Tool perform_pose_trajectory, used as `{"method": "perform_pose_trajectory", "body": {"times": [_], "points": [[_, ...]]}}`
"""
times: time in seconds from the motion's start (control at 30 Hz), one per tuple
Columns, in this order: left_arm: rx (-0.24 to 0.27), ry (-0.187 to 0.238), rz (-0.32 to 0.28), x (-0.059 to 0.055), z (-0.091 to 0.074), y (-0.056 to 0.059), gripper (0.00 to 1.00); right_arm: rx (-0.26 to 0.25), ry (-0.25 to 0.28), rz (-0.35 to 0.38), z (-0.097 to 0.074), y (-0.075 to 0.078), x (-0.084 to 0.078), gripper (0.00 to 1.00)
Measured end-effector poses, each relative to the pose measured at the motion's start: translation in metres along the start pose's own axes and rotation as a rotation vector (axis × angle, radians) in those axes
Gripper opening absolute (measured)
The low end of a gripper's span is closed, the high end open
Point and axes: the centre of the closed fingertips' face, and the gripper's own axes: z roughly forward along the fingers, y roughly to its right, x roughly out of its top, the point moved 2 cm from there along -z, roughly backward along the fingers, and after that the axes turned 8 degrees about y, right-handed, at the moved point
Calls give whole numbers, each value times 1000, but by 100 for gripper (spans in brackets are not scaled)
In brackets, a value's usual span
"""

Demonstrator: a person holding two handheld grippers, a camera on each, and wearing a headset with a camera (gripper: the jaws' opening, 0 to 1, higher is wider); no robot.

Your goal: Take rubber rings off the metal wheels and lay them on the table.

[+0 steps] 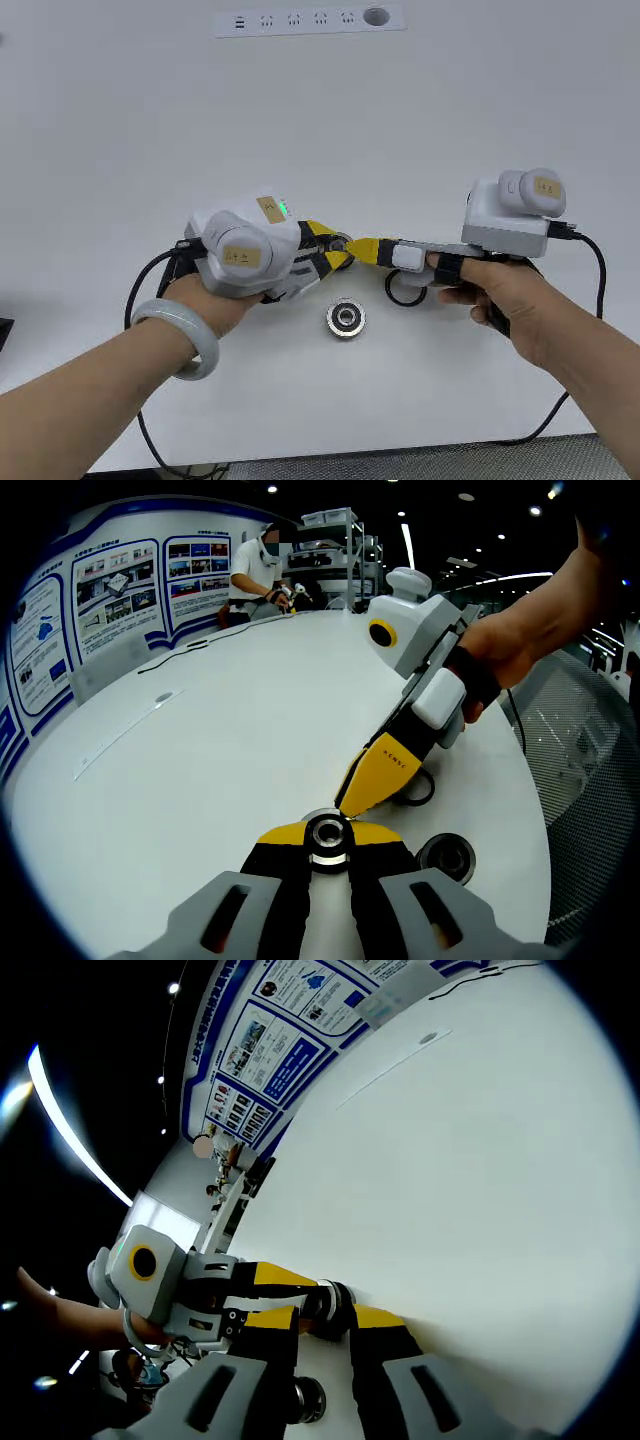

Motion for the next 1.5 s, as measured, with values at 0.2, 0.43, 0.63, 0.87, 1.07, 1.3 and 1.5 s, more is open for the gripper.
{"method": "perform_pose_trajectory", "body": {"times": [0.2,0.43,0.63,0.87,1.07,1.3,1.5], "points": [[0,1,-1,0,0,0,13,11,4,5,4,-2,1,25],[1,1,-1,0,-1,0,13,22,7,24,5,-3,3,28],[1,3,-1,0,-1,0,13,29,1,38,1,-3,1,29],[1,4,-2,0,0,0,13,34,12,94,-2,-3,0,29],[3,9,-8,0,0,0,13,41,33,138,-3,-2,-1,29],[5,10,-9,0,0,0,13,32,32,115,-3,-5,-1,28],[2,11,-5,0,-1,0,13,31,37,98,-5,-7,-1,25]]}}
